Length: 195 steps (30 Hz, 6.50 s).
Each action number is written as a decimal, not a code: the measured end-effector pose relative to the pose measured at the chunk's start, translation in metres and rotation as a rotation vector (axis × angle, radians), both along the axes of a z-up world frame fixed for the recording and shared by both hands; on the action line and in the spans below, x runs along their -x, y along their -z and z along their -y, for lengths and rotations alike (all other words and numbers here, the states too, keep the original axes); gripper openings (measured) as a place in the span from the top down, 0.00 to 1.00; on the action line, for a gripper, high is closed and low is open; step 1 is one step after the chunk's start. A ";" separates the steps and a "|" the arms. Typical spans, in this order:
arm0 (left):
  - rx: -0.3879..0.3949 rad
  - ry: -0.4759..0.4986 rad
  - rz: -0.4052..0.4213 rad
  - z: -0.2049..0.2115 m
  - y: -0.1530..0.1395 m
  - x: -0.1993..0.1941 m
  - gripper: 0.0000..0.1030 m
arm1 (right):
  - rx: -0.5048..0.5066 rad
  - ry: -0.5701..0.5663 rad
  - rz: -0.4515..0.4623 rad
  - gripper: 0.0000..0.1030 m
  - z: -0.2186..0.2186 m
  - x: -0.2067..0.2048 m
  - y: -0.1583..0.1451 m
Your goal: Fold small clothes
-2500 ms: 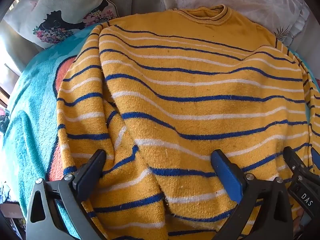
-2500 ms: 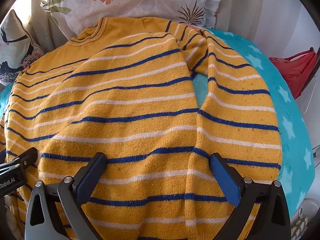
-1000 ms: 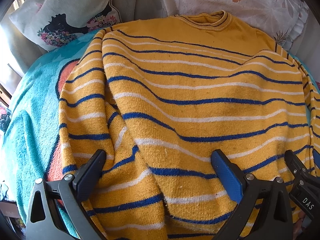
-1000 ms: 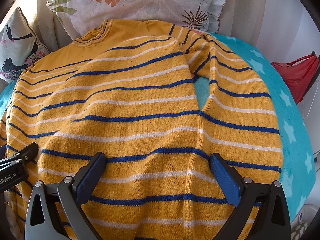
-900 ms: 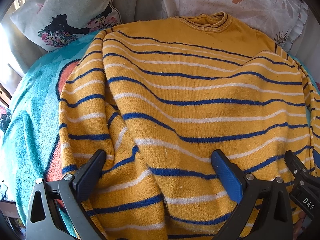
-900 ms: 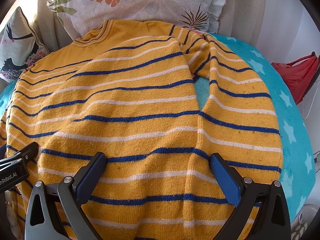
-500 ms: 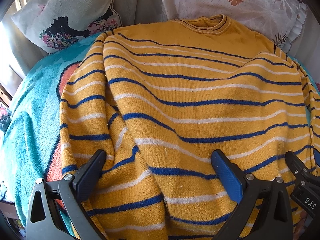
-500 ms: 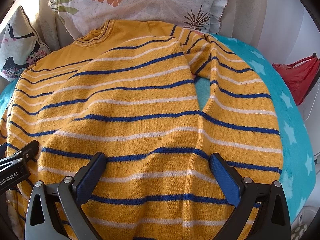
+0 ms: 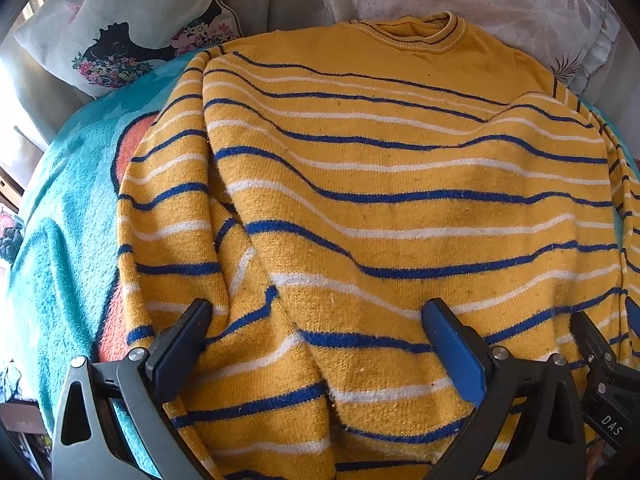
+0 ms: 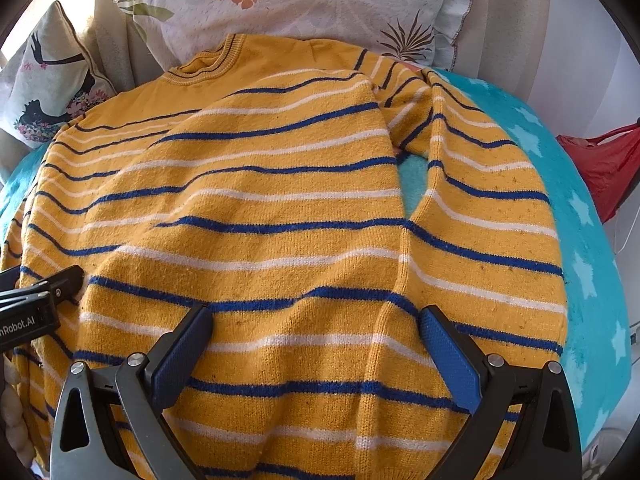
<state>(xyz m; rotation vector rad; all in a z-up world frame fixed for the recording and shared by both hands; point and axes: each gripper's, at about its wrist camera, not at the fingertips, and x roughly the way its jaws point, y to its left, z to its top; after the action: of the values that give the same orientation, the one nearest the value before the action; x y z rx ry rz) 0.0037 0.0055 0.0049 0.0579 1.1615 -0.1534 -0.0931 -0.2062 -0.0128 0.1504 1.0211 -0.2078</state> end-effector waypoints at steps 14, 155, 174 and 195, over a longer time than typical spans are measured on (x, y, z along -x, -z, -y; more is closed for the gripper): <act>-0.057 -0.035 -0.071 -0.002 0.002 -0.030 0.00 | -0.028 -0.022 0.003 0.00 -0.008 0.021 -0.003; 0.130 -0.268 -0.064 -0.161 -0.078 0.011 0.45 | 0.116 0.628 -0.124 0.84 0.245 0.082 -0.079; 0.206 -0.190 -0.174 -0.134 -0.009 0.063 0.37 | -0.590 -0.049 -0.130 0.52 0.059 0.094 -0.037; 0.241 -0.355 -0.301 -0.177 -0.014 0.134 0.92 | -0.575 -0.246 -0.307 0.92 0.015 0.124 -0.027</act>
<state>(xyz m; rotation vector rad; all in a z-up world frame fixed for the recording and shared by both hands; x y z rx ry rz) -0.1299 0.1825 0.0192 -0.3943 1.4255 0.0156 -0.2171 -0.2217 0.0144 0.5227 1.3749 0.3033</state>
